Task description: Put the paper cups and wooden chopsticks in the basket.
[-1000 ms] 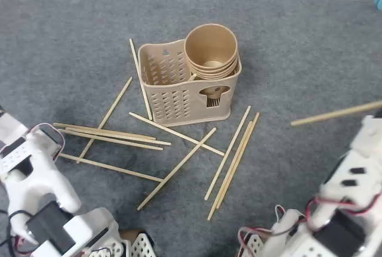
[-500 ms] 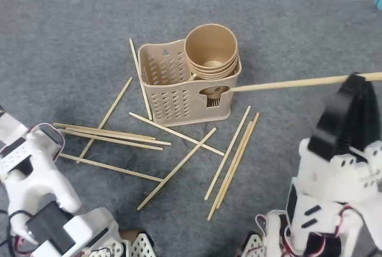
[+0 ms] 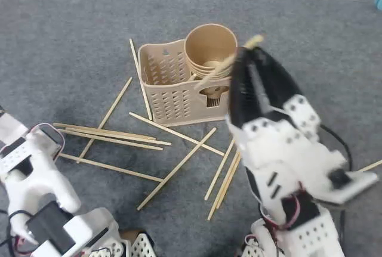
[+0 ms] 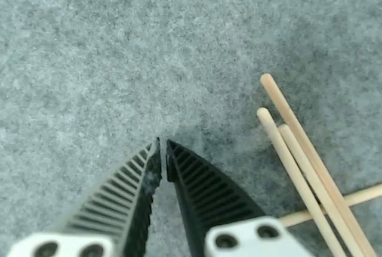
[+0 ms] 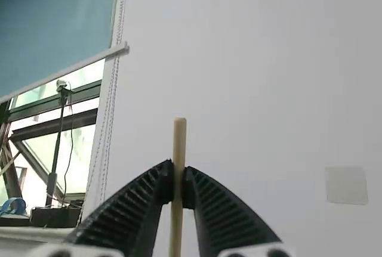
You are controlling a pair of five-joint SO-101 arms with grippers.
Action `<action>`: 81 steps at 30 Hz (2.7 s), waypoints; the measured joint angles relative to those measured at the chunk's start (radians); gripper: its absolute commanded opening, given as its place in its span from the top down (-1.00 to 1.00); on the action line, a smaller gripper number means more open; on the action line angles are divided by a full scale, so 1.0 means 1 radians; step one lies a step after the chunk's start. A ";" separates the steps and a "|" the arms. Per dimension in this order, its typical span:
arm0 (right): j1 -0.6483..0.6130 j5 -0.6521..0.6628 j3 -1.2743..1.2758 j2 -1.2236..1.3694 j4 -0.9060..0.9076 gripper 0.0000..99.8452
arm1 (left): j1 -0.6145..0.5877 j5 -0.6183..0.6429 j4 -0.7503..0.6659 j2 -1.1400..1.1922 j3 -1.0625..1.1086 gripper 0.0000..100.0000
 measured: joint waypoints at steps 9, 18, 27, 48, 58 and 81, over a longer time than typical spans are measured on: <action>-0.069 0.149 -0.149 0.311 -0.157 0.98 | 0.000 0.000 0.000 0.000 0.000 0.97; -0.072 0.153 -0.275 0.634 -0.158 0.98 | 0.000 0.000 0.000 0.000 0.000 0.97; -0.072 0.157 -0.278 0.772 -0.158 0.98 | 0.000 0.000 0.000 0.000 0.000 0.97; -0.072 -0.031 -0.242 0.574 0.203 0.62 | 0.000 0.000 0.000 0.000 0.000 0.97; 0.132 -0.258 -0.242 -0.003 0.841 0.63 | 0.000 0.000 0.000 0.000 0.000 0.97; 1.143 -0.249 -0.046 0.080 1.445 0.63 | 0.000 0.000 0.000 0.000 0.000 0.97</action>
